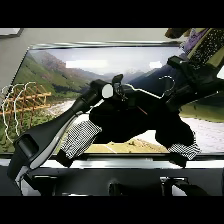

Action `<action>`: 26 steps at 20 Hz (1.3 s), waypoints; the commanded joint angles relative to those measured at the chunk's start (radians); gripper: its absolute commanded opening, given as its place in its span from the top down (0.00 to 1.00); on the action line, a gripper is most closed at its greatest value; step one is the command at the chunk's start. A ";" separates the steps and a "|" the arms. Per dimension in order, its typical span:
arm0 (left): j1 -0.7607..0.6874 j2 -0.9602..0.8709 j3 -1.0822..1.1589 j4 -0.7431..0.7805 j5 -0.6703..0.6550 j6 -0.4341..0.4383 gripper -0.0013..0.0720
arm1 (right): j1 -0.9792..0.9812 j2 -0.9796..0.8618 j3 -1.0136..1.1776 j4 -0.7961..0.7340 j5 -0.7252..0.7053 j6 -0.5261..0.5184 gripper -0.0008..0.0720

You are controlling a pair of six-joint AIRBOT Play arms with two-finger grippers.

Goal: Fold the clothes and pants, and hang the long-sleeved shirts on hangers.

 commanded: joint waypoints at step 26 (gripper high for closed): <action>0.156 0.035 0.076 0.163 -0.039 0.219 0.94 | 0.001 0.031 0.000 0.024 0.112 0.034 0.95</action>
